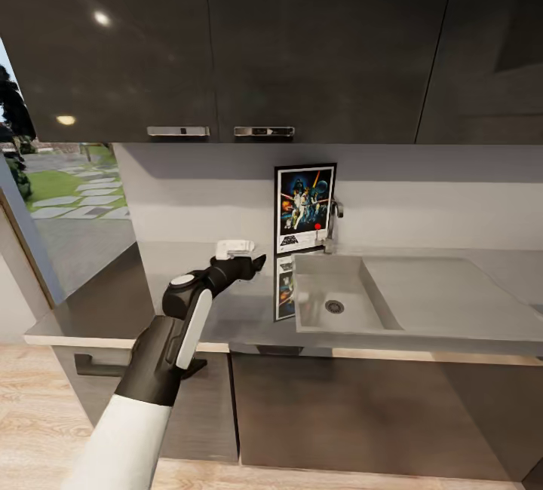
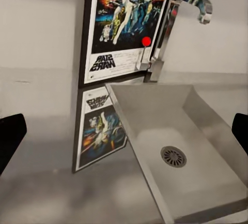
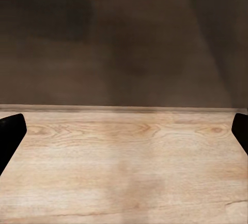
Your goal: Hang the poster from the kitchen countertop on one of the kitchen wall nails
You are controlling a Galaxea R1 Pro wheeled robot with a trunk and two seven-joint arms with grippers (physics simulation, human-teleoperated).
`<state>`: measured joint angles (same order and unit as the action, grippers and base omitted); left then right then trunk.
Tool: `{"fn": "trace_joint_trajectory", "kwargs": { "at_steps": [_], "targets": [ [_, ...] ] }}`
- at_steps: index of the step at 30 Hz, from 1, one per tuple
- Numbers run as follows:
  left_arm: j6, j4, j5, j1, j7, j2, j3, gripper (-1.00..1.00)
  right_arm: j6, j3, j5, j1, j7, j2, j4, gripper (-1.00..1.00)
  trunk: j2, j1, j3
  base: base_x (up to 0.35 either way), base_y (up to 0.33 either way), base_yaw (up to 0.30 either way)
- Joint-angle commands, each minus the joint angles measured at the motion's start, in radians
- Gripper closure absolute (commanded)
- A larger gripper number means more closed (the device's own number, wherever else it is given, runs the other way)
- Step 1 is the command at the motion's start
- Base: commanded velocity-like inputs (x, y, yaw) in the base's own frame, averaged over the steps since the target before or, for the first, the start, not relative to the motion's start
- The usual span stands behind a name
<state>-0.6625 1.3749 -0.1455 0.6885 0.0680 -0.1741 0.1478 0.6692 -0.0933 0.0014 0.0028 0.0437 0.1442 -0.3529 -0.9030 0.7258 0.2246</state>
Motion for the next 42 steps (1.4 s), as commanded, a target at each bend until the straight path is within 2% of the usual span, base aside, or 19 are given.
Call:
{"fn": "trace_joint_trajectory", "kwargs": {
  "at_steps": [1,2,7,9,13,14,19,25,32,42],
  "targets": [
    [-0.005,-0.019,-0.006,0.017,0.000,0.000,-0.001,-1.00,0.001,0.000,0.001,0.000,0.002,0.000,-0.001,-1.00,-0.001,0.000,0.001,0.000,0.000,0.000],
    [-0.005,-0.075,-0.006,0.062,0.000,0.000,-0.001,-1.00,0.001,0.000,0.000,0.000,0.002,0.000,-0.001,-1.00,-0.001,0.000,0.001,0.000,0.000,0.000],
    [0.002,-0.195,-0.007,0.146,0.001,0.000,-0.001,-1.00,0.001,0.000,0.001,0.000,0.003,0.000,-0.001,-1.00,-0.001,0.000,0.001,0.000,0.000,0.000],
    [0.031,-0.285,-0.008,0.195,0.000,0.000,-0.001,-1.00,0.001,0.000,0.002,0.000,0.004,0.000,-0.001,-1.00,-0.001,0.000,0.001,0.000,0.000,0.000],
    [0.079,-0.394,-0.008,0.248,0.000,0.000,-0.001,-1.00,0.001,0.000,0.002,0.000,0.004,0.000,-0.001,-1.00,-0.001,0.000,0.001,0.000,0.000,0.000],
    [0.106,-0.449,-0.008,0.271,0.000,0.000,-0.001,-1.00,0.001,0.000,0.002,0.000,0.004,0.000,-0.001,-1.00,-0.001,0.000,0.001,0.000,0.000,0.000],
    [0.188,-0.592,-0.010,0.323,0.000,0.000,-0.007,-1.00,0.001,0.000,0.003,0.000,0.004,0.000,-0.001,-1.00,-0.001,0.000,0.001,0.000,0.000,0.000],
    [0.278,-0.643,-0.016,0.341,0.003,0.000,-0.032,-1.00,0.001,-0.001,0.002,0.000,0.005,0.000,-0.001,-1.00,-0.001,0.000,0.001,0.000,0.000,0.000],
    [0.296,-0.649,-0.055,0.344,0.004,0.000,-0.042,-1.00,0.001,0.000,0.002,0.000,0.005,0.000,-0.001,-1.00,-0.001,0.000,0.001,0.000,0.000,0.000],
    [0.299,-0.649,-0.068,0.344,0.005,0.000,-0.045,-1.00,0.001,0.000,0.003,0.000,0.005,0.000,-0.001,-1.00,-0.001,0.000,0.001,0.156,0.000,0.000]
  ]
}}
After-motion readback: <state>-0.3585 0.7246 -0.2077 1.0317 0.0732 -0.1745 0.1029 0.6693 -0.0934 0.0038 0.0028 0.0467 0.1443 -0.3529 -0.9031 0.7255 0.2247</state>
